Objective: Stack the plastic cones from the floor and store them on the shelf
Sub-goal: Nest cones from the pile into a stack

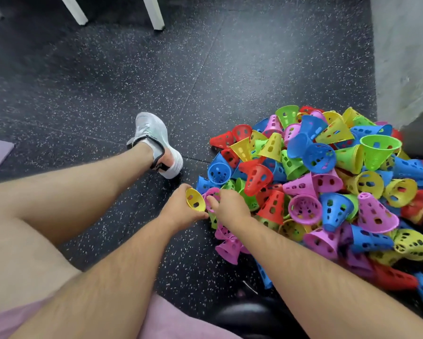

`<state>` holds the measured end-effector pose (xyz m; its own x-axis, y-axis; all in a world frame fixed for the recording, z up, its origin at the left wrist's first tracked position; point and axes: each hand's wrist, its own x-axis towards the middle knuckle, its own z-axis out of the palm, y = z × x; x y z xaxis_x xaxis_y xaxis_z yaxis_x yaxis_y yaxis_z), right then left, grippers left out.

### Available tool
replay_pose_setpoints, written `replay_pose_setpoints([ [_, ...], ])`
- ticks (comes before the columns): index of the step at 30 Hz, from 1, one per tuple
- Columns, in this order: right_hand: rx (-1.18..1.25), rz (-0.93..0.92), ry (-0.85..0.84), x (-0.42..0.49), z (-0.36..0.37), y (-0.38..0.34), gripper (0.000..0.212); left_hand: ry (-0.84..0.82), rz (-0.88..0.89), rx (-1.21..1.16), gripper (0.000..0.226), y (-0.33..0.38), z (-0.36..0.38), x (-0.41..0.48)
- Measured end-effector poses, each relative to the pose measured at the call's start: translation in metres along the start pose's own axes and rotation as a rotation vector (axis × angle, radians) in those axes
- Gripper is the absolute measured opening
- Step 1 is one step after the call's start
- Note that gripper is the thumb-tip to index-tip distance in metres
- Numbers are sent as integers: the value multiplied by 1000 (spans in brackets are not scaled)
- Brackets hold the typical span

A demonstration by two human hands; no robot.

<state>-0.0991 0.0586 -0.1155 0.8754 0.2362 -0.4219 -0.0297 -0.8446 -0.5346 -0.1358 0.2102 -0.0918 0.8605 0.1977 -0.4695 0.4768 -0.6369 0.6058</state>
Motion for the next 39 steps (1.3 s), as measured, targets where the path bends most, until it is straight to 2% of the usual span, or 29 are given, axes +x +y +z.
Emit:
replay_pose_setpoints([
  [2, 29, 18, 21, 3, 7, -1, 40, -32, -28, 3, 73, -3, -1, 1],
  [6, 72, -15, -81, 4, 18, 4, 11, -105, -66, -35, 72, -12, 7, 9],
  [8, 74, -55, -144, 2, 19, 12, 4, -152, -63, -51, 72, -13, 13, 13],
  [14, 93, -155, -178, 6, 11, 18, 12, -201, -50, -63, 69, -7, 15, 14],
  [22, 441, 23, -37, 7, 18, 10, 40, -144, -71, -221, 70, 9, 13, 7],
  [27, 596, 56, -11, 3, 7, 10, 27, -124, -69, -353, 74, 14, 5, 3],
  [32, 596, -44, -88, -4, -6, 19, 21, -193, -21, -383, 71, 22, -4, -2],
  [35, 445, -118, 55, -2, -15, 20, 18, -168, 16, -375, 61, 22, -9, -4],
  [37, 357, -128, 218, 1, -19, 17, 21, -77, 40, -376, 63, 17, -12, -4],
  [39, 367, -179, 362, 3, -21, 12, 19, -3, 56, -321, 67, 9, -14, -5],
])
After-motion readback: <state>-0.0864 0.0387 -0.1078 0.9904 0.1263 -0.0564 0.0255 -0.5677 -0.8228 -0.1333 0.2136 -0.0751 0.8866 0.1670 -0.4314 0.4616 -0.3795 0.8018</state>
